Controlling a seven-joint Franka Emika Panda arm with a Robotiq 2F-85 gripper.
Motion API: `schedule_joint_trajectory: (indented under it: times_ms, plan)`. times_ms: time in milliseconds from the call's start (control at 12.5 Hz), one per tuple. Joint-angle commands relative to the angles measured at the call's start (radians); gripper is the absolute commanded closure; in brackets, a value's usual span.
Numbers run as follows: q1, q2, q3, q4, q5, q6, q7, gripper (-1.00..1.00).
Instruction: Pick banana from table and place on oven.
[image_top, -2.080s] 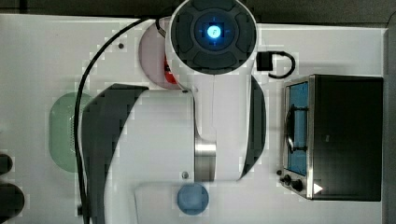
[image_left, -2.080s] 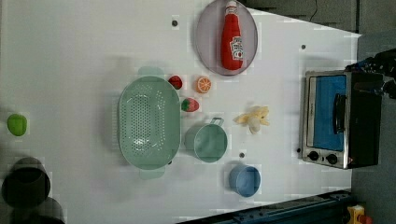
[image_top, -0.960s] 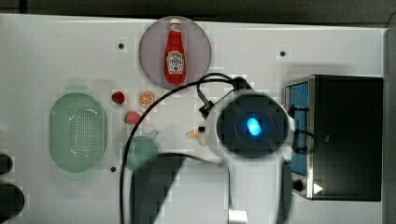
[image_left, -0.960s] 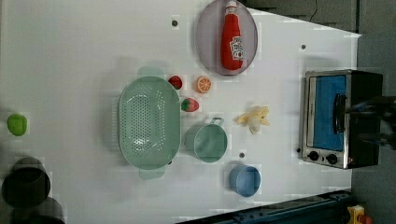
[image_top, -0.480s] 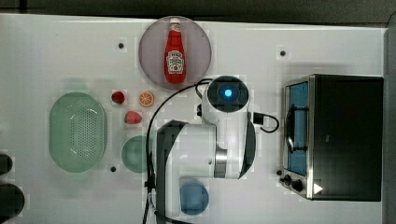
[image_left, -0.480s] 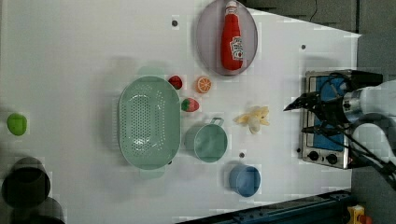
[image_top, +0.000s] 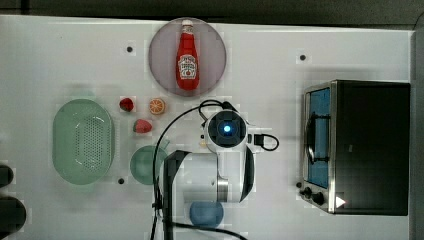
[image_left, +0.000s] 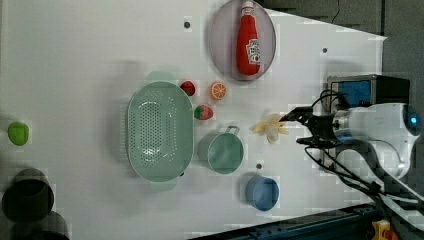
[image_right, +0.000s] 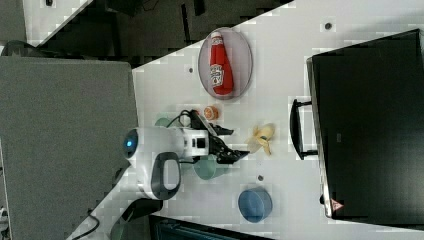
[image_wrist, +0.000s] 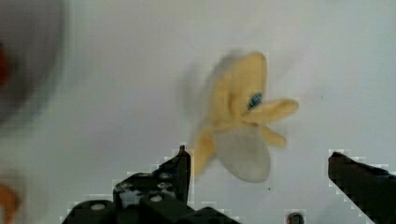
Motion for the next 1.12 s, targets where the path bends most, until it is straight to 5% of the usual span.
schedule_joint_trajectory:
  times_ms: [80, 400, 880, 1120]
  plan:
    - [-0.016, 0.078, -0.005, -0.002, 0.006, 0.098, 0.028, -1.00]
    - [-0.014, 0.174, -0.002, -0.004, 0.006, 0.194, 0.028, -0.93]
    - [-0.014, 0.179, 0.008, -0.005, 0.006, 0.213, 0.028, 0.48]
    - [-0.014, 0.128, 0.009, -0.005, 0.006, 0.211, 0.028, 0.50]
